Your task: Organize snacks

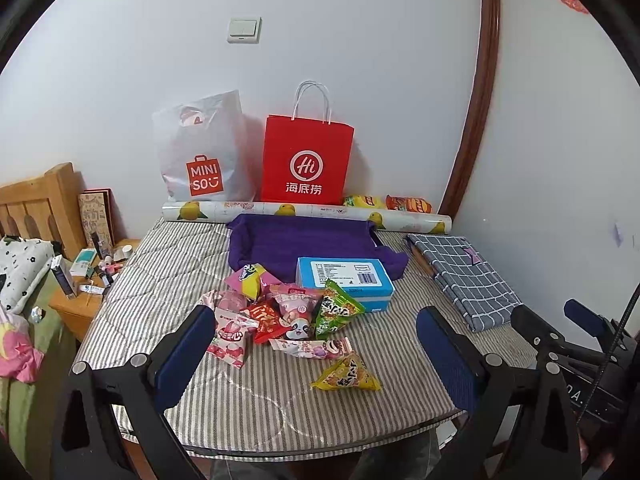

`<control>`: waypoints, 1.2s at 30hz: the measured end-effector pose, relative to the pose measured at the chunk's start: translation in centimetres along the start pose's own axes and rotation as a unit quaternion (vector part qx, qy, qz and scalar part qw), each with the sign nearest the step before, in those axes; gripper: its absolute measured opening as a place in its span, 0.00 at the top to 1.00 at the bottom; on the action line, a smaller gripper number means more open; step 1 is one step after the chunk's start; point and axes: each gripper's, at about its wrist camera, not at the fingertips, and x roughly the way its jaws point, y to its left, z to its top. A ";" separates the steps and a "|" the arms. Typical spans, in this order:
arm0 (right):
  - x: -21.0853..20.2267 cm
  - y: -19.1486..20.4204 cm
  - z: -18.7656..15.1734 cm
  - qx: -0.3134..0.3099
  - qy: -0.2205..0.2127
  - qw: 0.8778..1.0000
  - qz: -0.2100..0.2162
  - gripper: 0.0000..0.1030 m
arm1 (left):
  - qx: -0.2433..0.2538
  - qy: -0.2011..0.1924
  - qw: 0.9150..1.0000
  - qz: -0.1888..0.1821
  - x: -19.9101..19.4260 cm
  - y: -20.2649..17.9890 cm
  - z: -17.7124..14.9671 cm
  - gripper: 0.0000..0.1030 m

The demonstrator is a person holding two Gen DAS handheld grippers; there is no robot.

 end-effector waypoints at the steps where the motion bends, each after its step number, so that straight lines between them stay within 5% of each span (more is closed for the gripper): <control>1: 0.0 0.0 0.0 0.001 0.000 1.000 0.000 0.04 | -0.002 0.000 1.000 -0.005 0.0 0.1 0.0 0.01; 36: 0.4 -0.2 -0.5 0.016 0.009 1.000 0.014 0.04 | 0.002 -0.009 1.000 -0.003 -0.3 -0.1 -0.1 0.01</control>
